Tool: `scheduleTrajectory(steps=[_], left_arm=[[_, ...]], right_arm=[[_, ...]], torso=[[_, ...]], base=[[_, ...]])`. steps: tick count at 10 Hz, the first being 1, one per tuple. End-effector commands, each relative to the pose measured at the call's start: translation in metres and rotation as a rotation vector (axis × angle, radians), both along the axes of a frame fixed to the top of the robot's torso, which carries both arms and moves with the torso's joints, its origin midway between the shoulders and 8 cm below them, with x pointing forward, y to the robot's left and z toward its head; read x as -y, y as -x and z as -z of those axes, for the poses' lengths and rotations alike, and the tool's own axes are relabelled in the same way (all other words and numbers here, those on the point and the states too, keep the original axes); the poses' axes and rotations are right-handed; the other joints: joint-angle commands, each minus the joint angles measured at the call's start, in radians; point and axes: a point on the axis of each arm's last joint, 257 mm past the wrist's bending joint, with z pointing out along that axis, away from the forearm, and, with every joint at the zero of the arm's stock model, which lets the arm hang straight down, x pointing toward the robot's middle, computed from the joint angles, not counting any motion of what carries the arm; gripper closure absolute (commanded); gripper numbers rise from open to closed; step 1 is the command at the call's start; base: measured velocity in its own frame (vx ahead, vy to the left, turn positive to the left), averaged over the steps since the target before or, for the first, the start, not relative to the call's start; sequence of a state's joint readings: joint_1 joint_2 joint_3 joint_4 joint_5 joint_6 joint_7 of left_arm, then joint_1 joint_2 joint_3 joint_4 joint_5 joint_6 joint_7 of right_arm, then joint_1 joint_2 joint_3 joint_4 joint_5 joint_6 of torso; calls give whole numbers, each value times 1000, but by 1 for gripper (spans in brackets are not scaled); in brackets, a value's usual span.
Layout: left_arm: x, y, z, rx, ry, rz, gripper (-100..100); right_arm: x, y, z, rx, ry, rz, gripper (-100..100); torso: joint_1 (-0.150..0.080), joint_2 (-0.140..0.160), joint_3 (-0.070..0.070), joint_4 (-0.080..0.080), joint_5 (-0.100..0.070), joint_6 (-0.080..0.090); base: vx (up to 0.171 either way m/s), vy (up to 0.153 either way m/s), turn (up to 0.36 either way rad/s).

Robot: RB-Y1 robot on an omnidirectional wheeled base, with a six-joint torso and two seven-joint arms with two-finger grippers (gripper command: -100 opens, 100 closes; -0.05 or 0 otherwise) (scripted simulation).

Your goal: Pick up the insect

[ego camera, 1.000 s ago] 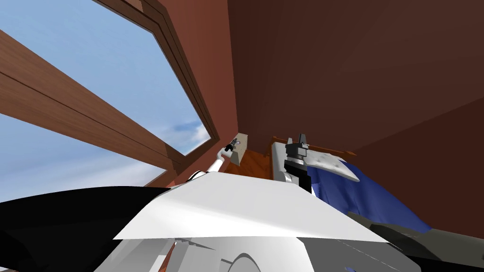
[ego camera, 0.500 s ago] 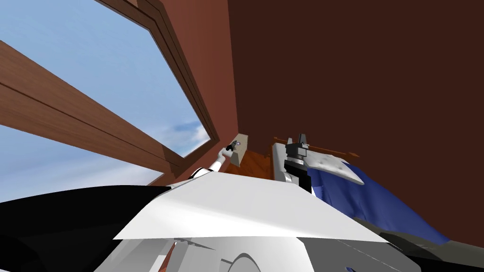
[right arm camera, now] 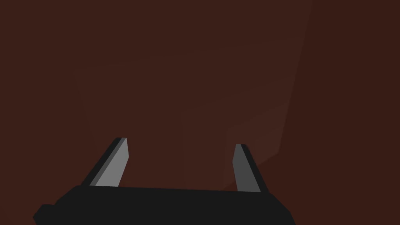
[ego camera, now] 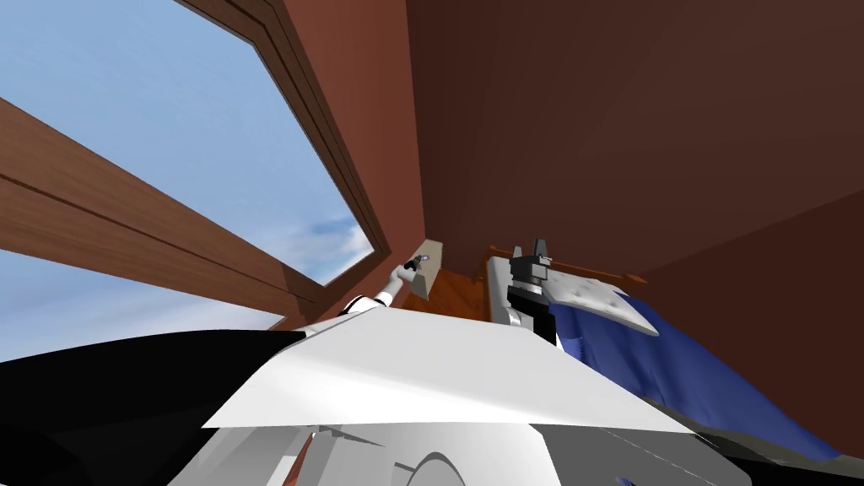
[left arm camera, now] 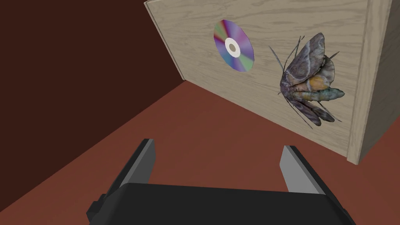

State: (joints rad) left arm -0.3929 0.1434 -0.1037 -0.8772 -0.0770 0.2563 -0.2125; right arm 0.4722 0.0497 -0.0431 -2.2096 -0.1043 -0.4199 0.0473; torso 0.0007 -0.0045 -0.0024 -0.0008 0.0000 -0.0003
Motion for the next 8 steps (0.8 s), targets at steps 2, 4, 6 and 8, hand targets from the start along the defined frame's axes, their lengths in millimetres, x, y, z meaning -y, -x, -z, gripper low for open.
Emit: scheduleTrajectory(steps=[2,4,6,8], left_arm=[[-6,17,32,-103,-14,-22,-100],[-10,27,48,-161,-21,-34,-100],[-14,37,63,-216,-28,-45,-100],[-16,44,73,-257,-32,-53,-100]], right_arm=[[0,0,0,0,0,0,0],[0,0,0,0,0,0,0],[0,0,0,0,0,0,0],[0,0,0,0,0,0,0]], torso=[[0,-2,-1,0,0,0],[1,1,0,0,0,0],[0,-1,-1,0,0,0],[0,1,0,0,0,0]], base=[[91,20,-9],[37,17,-3],[90,17,-11],[39,7,-4]])
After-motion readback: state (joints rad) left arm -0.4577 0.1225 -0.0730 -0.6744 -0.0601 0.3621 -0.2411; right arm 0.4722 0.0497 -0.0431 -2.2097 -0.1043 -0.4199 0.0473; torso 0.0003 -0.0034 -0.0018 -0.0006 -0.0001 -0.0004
